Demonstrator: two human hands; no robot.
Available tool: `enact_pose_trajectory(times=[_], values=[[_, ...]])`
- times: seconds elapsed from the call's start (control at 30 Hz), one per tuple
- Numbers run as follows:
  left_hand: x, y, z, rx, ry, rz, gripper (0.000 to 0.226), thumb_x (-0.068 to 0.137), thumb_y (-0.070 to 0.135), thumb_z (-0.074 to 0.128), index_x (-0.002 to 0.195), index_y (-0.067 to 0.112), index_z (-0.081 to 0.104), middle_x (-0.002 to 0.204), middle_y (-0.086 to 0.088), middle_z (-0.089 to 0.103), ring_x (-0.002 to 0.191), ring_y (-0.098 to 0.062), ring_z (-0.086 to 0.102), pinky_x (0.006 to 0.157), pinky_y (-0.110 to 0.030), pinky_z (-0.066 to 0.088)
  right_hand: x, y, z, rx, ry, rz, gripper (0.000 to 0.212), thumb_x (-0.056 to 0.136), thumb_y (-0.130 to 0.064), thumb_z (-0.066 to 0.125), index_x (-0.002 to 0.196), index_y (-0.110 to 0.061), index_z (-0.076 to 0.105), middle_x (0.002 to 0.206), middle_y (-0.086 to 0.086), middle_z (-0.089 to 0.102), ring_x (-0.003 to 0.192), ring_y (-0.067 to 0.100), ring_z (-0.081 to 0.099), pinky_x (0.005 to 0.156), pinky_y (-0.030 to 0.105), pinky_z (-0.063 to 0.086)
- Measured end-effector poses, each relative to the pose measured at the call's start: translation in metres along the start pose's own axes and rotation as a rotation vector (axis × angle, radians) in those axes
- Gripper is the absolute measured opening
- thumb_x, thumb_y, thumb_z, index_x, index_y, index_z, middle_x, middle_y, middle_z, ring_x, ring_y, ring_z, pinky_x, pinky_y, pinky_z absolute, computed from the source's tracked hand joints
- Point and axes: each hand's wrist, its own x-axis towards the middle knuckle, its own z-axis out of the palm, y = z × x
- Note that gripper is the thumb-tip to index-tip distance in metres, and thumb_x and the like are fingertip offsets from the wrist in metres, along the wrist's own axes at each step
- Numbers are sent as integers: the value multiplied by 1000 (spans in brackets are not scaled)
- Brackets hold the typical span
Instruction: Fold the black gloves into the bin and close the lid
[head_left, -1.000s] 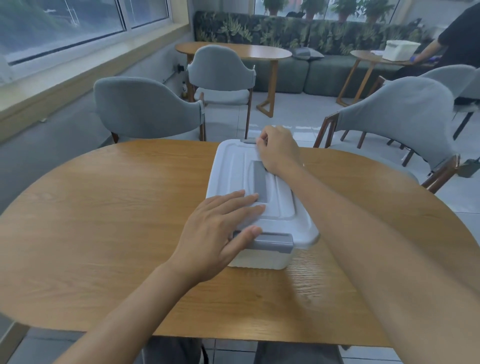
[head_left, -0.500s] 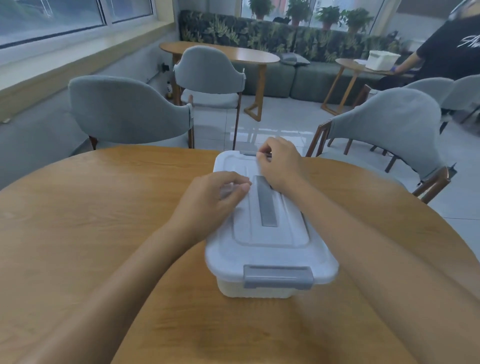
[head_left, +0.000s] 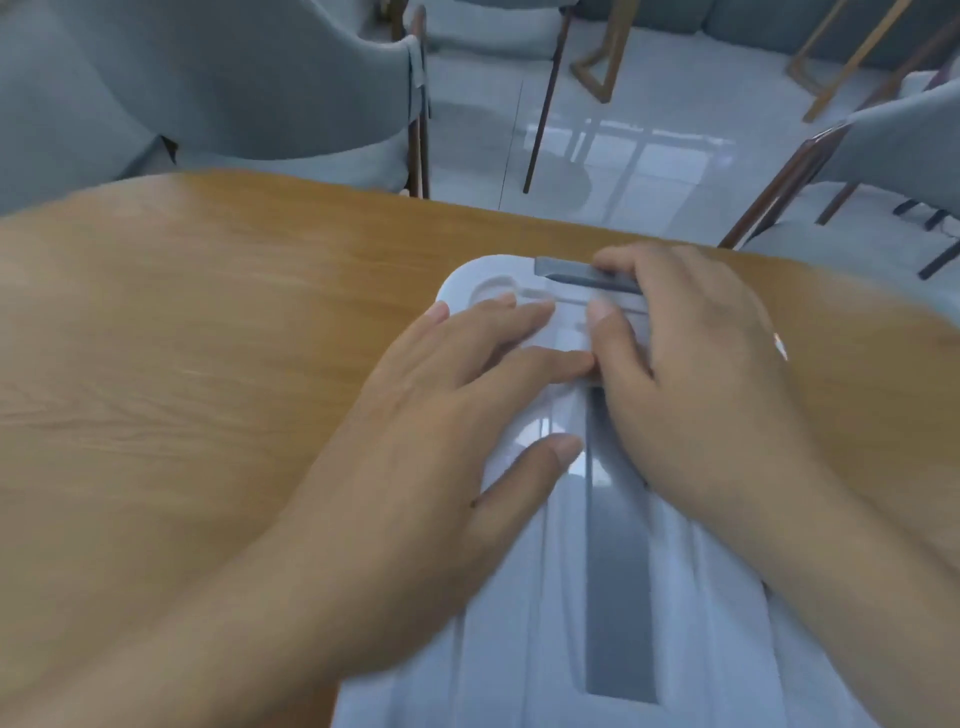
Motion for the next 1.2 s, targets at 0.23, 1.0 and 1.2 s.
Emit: enact_pose_trajectory(times=[0.23, 1.0, 1.2], values=[[0, 0, 1, 42, -30, -29, 39, 93, 38, 53, 131, 33, 61, 154, 8, 43, 149, -10, 32, 123, -38, 19, -11, -5, 8, -51, -26, -22, 43, 95, -15, 44, 136, -5, 56, 135, 15, 55, 131, 38, 47, 113, 57, 28], [13, 26, -32, 336, -397, -75, 50, 101, 39, 51, 147, 20, 43, 165, -8, 26, 154, -25, 19, 123, -46, 21, -6, -12, -6, -36, -243, 100, 41, 98, -15, 44, 137, -7, 56, 143, 14, 52, 138, 34, 42, 115, 53, 29], [37, 55, -86, 534, -722, -79, 54, 102, 44, 46, 149, 19, 34, 158, -11, 32, 148, -30, 26, 118, -40, 27, 1, -13, -49, -161, -539, 86, 52, 102, -27, 44, 151, -13, 37, 161, 14, 26, 150, 33, 18, 120, 48, 24]])
